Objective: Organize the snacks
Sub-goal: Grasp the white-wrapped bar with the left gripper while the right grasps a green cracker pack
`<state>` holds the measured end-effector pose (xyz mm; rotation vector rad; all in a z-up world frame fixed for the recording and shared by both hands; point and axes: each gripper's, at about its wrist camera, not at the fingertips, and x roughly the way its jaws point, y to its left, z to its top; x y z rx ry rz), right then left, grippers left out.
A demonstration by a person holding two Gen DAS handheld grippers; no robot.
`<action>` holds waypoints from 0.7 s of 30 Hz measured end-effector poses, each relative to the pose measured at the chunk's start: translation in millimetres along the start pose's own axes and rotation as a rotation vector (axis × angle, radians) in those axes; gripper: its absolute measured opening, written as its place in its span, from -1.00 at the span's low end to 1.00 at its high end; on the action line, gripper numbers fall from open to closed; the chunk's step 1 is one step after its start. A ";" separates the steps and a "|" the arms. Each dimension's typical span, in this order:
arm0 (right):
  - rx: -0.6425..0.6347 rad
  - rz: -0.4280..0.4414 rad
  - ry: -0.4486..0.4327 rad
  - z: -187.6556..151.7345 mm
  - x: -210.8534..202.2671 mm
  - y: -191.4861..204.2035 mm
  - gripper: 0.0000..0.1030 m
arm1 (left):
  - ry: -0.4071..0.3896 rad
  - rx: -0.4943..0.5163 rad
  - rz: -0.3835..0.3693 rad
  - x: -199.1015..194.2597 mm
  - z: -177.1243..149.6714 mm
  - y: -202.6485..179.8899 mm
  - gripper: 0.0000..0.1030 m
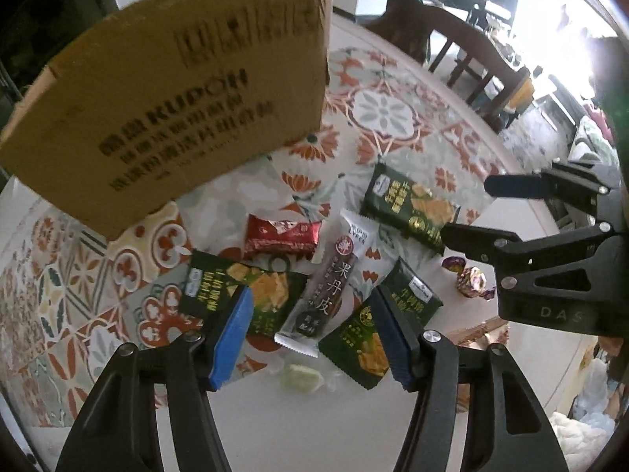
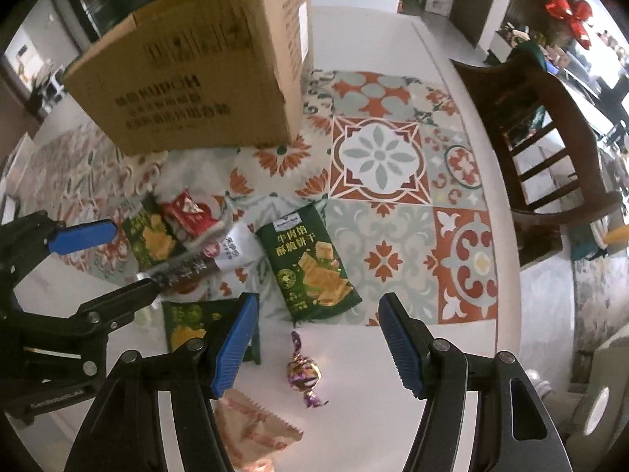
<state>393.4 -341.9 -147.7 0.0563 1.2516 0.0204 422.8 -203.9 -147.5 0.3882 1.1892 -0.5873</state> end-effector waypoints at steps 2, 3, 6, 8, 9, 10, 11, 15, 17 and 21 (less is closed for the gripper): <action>-0.014 0.005 0.011 2.5 6.3 -1.9 0.26 | 0.018 0.007 0.001 7.4 0.9 -1.8 0.12; -0.018 0.006 0.017 3.9 9.6 -2.7 0.26 | 0.024 0.012 0.004 10.8 1.6 -3.0 0.12; -0.031 0.015 0.027 6.6 16.2 -4.5 0.26 | 0.035 0.018 0.004 17.6 3.4 -5.7 0.12; -0.042 0.024 0.033 8.7 21.1 -4.6 0.26 | 0.043 0.018 0.008 22.0 4.6 -6.8 0.12; -0.047 0.026 0.037 9.4 23.6 -4.3 0.26 | 0.047 0.019 0.010 24.5 5.2 -7.5 0.12; -0.051 0.025 0.045 10.7 26.6 -3.8 0.26 | 0.051 0.018 0.009 26.6 5.7 -7.4 0.12; -0.056 0.029 0.052 11.5 29.2 -3.1 0.26 | 0.059 0.015 0.008 29.4 6.1 -7.5 0.11; -0.067 0.032 0.070 15.5 40.5 -0.7 0.26 | 0.074 0.010 0.013 37.0 7.5 -8.0 0.07; -0.067 0.036 0.077 16.6 45.5 0.2 0.26 | 0.068 0.013 0.023 37.6 8.8 -8.6 0.05; -0.057 0.038 0.078 18.7 52.0 0.1 0.26 | 0.073 0.015 0.024 43.5 13.6 -12.4 -0.16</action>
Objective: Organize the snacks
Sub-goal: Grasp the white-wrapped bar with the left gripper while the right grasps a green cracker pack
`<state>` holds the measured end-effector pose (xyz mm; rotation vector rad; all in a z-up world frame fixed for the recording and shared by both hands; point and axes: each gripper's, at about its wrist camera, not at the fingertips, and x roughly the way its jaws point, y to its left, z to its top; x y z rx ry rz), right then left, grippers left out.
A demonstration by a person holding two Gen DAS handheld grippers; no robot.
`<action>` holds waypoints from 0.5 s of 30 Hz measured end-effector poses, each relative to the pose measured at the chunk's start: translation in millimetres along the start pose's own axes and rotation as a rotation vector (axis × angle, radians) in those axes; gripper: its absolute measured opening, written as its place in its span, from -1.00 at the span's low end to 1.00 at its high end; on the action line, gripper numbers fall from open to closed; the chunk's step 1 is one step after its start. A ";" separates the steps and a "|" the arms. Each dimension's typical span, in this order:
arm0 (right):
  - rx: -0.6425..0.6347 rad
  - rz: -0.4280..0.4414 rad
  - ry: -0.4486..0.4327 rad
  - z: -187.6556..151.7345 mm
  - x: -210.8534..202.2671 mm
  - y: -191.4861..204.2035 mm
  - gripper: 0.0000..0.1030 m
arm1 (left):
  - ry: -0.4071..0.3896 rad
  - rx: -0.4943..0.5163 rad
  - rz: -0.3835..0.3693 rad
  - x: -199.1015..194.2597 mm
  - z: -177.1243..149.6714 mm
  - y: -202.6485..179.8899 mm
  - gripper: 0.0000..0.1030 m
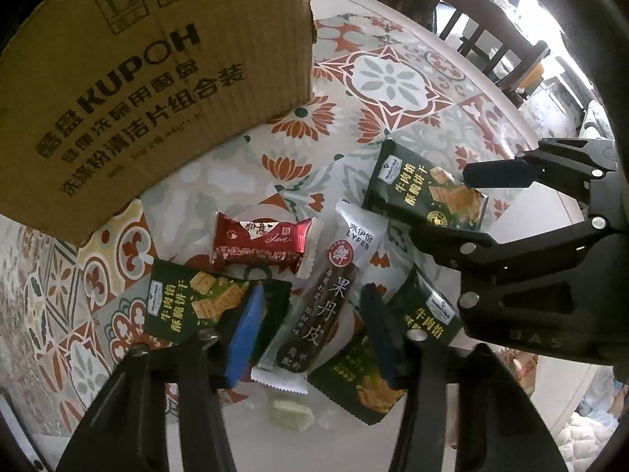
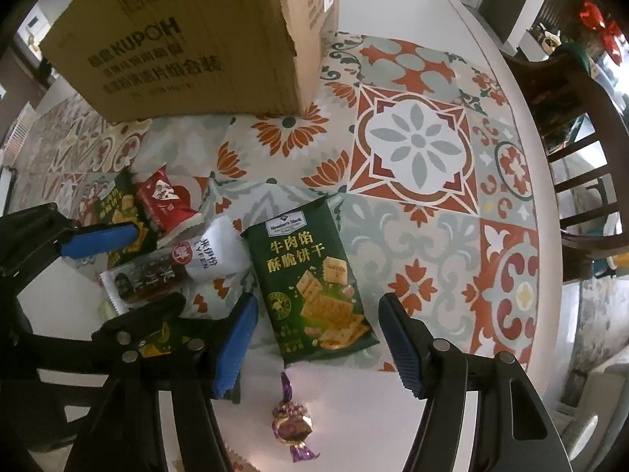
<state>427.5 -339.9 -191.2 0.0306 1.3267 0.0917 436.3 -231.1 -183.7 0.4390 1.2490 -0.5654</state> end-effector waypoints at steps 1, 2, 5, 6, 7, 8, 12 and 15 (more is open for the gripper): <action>-0.003 -0.004 -0.005 0.9 0.0 0.1 0.25 | 0.003 -0.002 -0.004 0.8 -0.1 0.1 -0.23; -0.012 -0.012 -0.008 1.7 0.4 1.6 0.24 | 0.001 -0.003 -0.003 1.6 0.3 -0.7 -0.29; -0.052 -0.036 -0.031 1.3 -0.7 10.0 -0.04 | -0.005 0.002 -0.006 2.4 1.0 -1.6 -0.46; -0.059 -0.037 -0.038 1.1 -1.3 14.5 -0.06 | -0.005 0.000 -0.016 1.7 0.3 -1.3 -0.49; -0.059 -0.041 -0.043 0.5 -1.2 16.5 -0.07 | -0.005 -0.003 -0.026 0.7 -1.4 -0.9 -0.52; -0.049 -0.038 -0.048 0.3 -0.6 17.4 -0.07 | -0.008 -0.009 -0.035 0.4 -1.8 -0.3 -0.54; 0.000 -0.012 -0.052 -1.2 -1.7 15.0 -0.08 | -0.010 -0.053 -0.059 -0.7 -3.8 3.7 -0.56; 0.047 -0.004 -0.063 -7.0 -7.9 10.7 -0.08 | -0.010 -0.078 -0.076 -2.7 -6.7 7.1 -0.57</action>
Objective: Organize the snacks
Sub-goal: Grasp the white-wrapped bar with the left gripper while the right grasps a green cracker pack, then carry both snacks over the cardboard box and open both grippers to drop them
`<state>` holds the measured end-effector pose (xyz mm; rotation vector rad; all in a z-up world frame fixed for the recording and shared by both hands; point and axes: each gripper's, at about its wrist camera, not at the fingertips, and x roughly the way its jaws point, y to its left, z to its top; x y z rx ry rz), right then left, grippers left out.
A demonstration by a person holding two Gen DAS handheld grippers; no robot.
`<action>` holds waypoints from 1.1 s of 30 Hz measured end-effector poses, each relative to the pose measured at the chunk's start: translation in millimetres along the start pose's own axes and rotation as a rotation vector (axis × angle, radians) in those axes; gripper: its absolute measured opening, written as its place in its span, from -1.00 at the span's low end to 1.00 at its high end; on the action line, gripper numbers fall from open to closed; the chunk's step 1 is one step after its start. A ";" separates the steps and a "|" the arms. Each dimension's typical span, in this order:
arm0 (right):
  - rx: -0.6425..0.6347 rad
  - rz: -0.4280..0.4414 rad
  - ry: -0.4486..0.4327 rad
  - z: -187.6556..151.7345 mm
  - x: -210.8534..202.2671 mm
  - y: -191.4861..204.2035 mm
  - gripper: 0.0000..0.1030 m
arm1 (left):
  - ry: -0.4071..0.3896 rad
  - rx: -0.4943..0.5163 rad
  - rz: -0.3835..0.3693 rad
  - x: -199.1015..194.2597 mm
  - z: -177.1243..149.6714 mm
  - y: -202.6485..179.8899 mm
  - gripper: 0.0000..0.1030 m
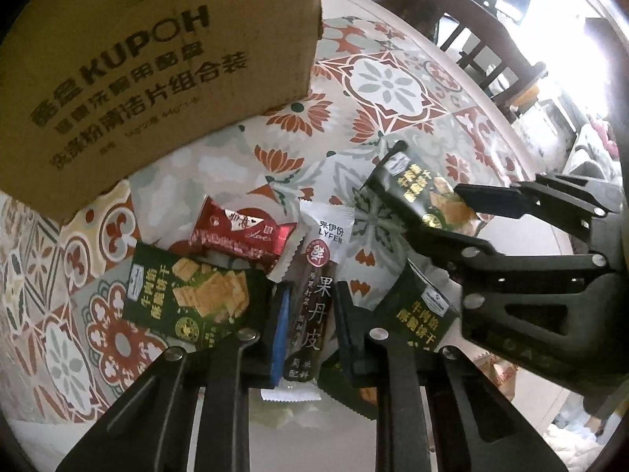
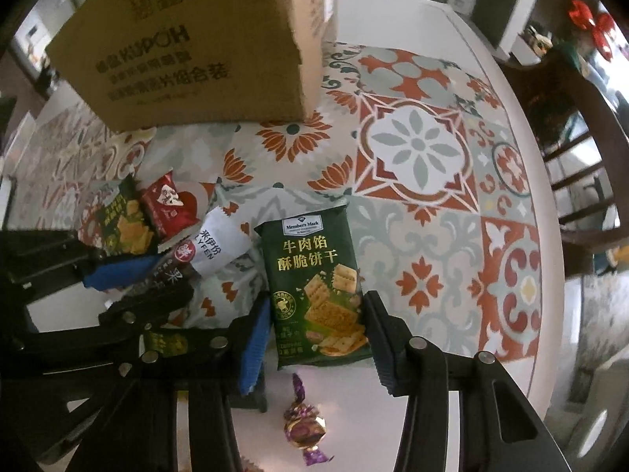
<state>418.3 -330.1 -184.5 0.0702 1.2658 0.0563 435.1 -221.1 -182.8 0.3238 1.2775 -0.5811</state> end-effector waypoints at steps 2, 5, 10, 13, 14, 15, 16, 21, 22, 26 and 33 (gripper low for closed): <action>0.029 0.006 -0.020 -3.1 -7.8 0.5 -0.08 | -0.012 -0.012 -0.006 -4.7 -2.3 0.7 -0.58; 0.038 -0.004 -0.053 -9.9 -24.5 -7.7 -0.08 | -0.043 -0.034 -0.018 -17.1 -7.6 2.8 -0.58; 0.051 -0.004 -0.110 -15.5 -53.2 -3.3 -0.08 | -0.123 -0.077 -0.016 -45.4 -10.9 9.3 -0.58; 0.067 0.013 -0.143 -16.5 -69.2 2.9 -0.08 | -0.178 -0.099 -0.008 -66.9 -14.2 12.5 -0.58; 0.067 0.016 -0.158 -16.8 -76.4 5.5 -0.08 | -0.197 -0.102 -0.002 -74.3 -15.8 13.6 -0.58; 0.065 0.017 -0.167 -15.9 -79.4 7.6 -0.08 | -0.217 -0.107 0.001 -82.0 -16.7 14.2 -0.58; 0.061 0.020 -0.181 -15.3 -87.2 11.4 -0.08 | -0.235 -0.114 0.003 -89.3 -17.0 14.9 -0.58; 0.052 0.047 -0.242 -12.4 -108.1 24.2 -0.08 | -0.302 -0.128 0.024 -121.2 -17.4 20.9 -0.58; 0.047 0.050 -0.258 -11.6 -114.4 27.7 -0.08 | -0.315 -0.128 0.029 -127.5 -17.9 22.4 -0.58; 0.033 0.062 -0.313 -3.4 -135.6 37.8 -0.08 | -0.369 -0.139 0.040 -155.8 -17.3 31.8 -0.58; 0.017 0.081 -0.411 17.9 -166.1 55.5 -0.08 | -0.447 -0.143 0.057 -192.2 -9.4 49.7 -0.58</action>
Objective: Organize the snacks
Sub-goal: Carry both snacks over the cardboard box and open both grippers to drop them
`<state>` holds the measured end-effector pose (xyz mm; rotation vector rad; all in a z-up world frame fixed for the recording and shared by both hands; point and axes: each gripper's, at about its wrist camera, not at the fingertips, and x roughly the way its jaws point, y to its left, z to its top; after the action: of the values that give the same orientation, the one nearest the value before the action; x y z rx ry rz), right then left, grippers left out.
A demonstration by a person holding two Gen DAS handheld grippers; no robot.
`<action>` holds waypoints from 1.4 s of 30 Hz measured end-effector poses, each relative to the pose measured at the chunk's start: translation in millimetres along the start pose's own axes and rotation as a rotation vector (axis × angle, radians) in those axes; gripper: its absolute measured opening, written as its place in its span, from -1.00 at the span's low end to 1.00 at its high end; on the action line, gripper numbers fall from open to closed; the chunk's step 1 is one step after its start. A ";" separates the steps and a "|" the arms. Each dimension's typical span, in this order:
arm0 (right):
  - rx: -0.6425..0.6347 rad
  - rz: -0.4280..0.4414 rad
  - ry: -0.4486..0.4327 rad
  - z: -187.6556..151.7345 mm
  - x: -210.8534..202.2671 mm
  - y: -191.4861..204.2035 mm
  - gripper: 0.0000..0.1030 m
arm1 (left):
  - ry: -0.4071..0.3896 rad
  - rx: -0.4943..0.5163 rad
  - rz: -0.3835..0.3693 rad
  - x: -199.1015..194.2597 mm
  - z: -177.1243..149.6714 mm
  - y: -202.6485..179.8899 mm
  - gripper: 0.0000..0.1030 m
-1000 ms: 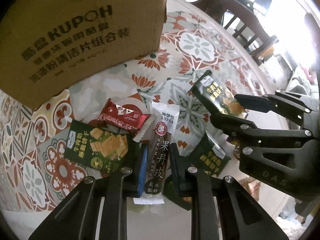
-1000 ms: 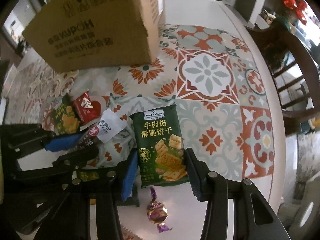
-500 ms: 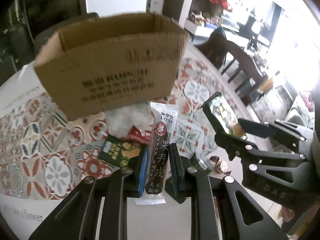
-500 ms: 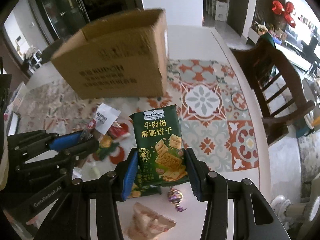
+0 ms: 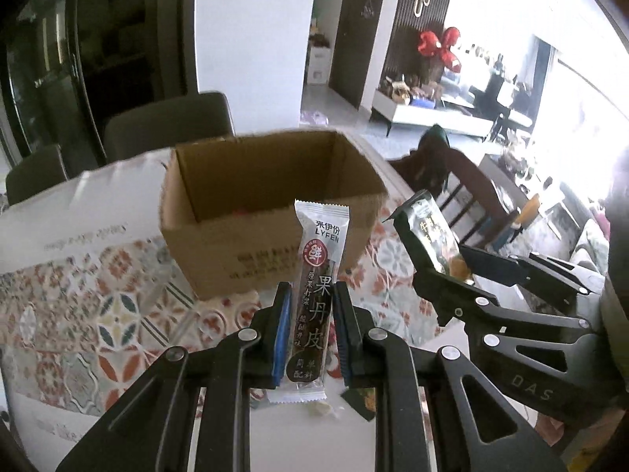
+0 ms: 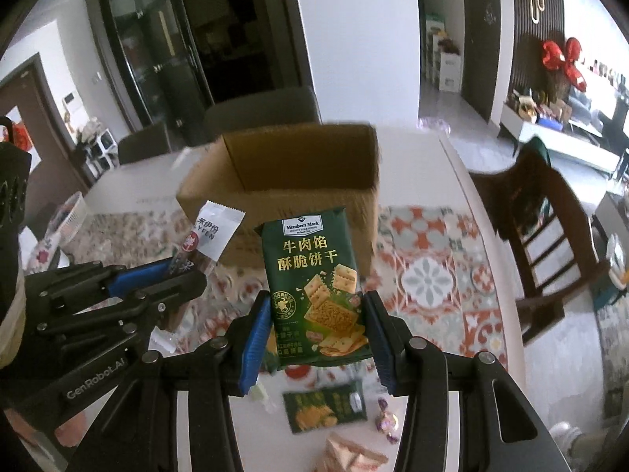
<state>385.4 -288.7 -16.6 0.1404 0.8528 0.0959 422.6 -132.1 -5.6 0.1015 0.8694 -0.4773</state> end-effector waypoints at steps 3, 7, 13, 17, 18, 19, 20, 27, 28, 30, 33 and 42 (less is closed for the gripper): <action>-0.004 0.016 -0.025 13.3 -1.9 6.6 -0.08 | -0.026 0.004 0.007 -7.9 10.8 6.8 -0.58; -0.029 0.019 -0.054 31.6 0.4 15.3 -0.08 | -0.055 0.011 0.027 -13.5 24.9 16.7 -0.58; -0.060 0.013 -0.082 58.4 6.3 21.9 -0.08 | -0.081 0.009 0.052 -10.6 44.8 30.7 -0.58; -0.071 0.019 -0.080 76.4 16.4 23.5 -0.08 | -0.081 0.000 0.059 -1.3 62.0 40.0 -0.58; -0.072 0.019 -0.078 80.7 19.6 23.0 -0.08 | -0.080 -0.001 0.059 2.3 66.0 42.5 -0.58; -0.075 0.021 -0.077 85.0 23.5 22.5 -0.08 | -0.076 -0.001 0.061 5.7 70.2 45.5 -0.58; -0.080 0.018 -0.073 90.1 28.3 22.1 -0.08 | -0.071 -0.003 0.065 10.4 75.2 48.4 -0.58; -0.110 -0.007 -0.042 115.6 62.4 15.4 -0.08 | -0.043 0.008 0.080 38.9 99.5 57.5 -0.58; -0.114 -0.008 -0.032 118.7 68.5 14.0 -0.08 | -0.035 0.010 0.079 43.9 101.9 58.6 -0.58; -0.116 -0.003 -0.015 123.6 79.4 11.6 -0.07 | -0.019 0.015 0.073 55.9 106.7 60.4 -0.58; -0.114 0.002 0.020 129.6 97.8 7.4 -0.08 | 0.012 0.019 0.067 74.0 111.9 63.3 -0.58; -0.096 -0.009 0.055 130.6 125.6 -1.0 -0.04 | 0.055 0.012 0.087 107.1 112.5 70.6 -0.48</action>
<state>566.3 -283.1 -25.2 0.0446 0.9019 0.1327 592.3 -139.0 -21.0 0.1632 0.9120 -0.4001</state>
